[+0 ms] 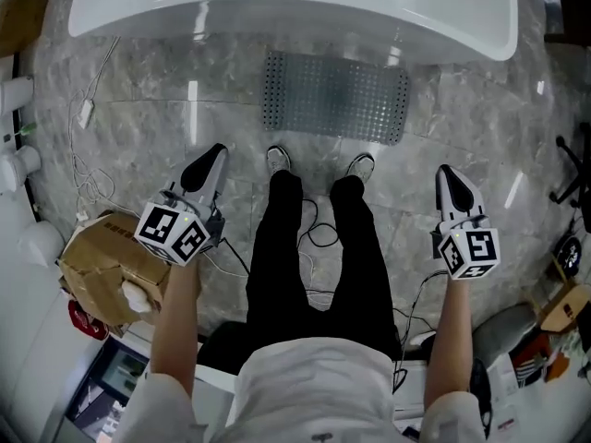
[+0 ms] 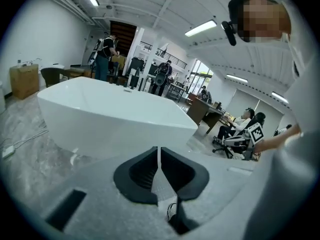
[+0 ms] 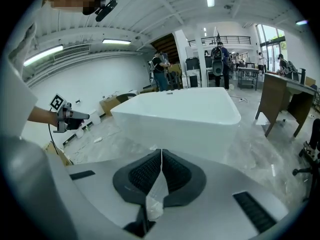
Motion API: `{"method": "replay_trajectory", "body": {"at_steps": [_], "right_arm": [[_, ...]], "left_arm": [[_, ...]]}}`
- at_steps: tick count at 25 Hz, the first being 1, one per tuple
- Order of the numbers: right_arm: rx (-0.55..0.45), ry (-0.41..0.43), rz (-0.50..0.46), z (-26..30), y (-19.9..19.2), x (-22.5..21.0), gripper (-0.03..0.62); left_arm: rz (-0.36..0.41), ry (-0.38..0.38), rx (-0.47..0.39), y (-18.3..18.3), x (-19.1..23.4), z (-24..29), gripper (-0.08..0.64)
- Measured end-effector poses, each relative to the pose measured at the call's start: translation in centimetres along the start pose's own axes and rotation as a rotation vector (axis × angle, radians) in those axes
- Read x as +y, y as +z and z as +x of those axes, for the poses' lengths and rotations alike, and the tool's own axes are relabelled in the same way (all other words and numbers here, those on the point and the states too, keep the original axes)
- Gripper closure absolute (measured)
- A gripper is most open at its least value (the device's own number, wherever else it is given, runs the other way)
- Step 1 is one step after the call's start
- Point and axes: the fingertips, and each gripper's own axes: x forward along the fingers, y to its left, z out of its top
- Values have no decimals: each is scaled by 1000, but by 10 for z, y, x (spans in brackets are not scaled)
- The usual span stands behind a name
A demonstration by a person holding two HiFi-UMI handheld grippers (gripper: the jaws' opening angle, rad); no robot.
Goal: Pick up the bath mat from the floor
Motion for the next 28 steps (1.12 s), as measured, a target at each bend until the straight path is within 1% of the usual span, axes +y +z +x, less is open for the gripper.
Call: {"method": "replay_trajectory", "body": {"at_steps": [3,5,7,9,12,15,21,25,28], "right_arm": [[66,21,20,32,-43,-28,583],[102,7,45,55,-74,-47,583],[133,-8,60,76,-105,-62,583],[171,-12,59,96,-135,-73,583],[221,6,63,128,-174,-86,583],[229,4,78,159,-204,-99,583],[290,-3,39,225,-277,-125,583],[368,33,12,268,-331,-138,583],[392,1,12,297,-363,-159,581]], "left_arm": [[-48,17,40,-41,20,32,545],[-80,27,74,-70,36,54,545],[-91,37,106,-96,53,75,545],[-87,39,133,-120,69,95,543],[-72,39,159,-149,97,124,543],[-50,40,184,-178,128,153,526],[-22,46,227,-245,187,212,486],[-3,46,283,-294,226,246,477],[8,46,338,-334,251,272,457]]}}
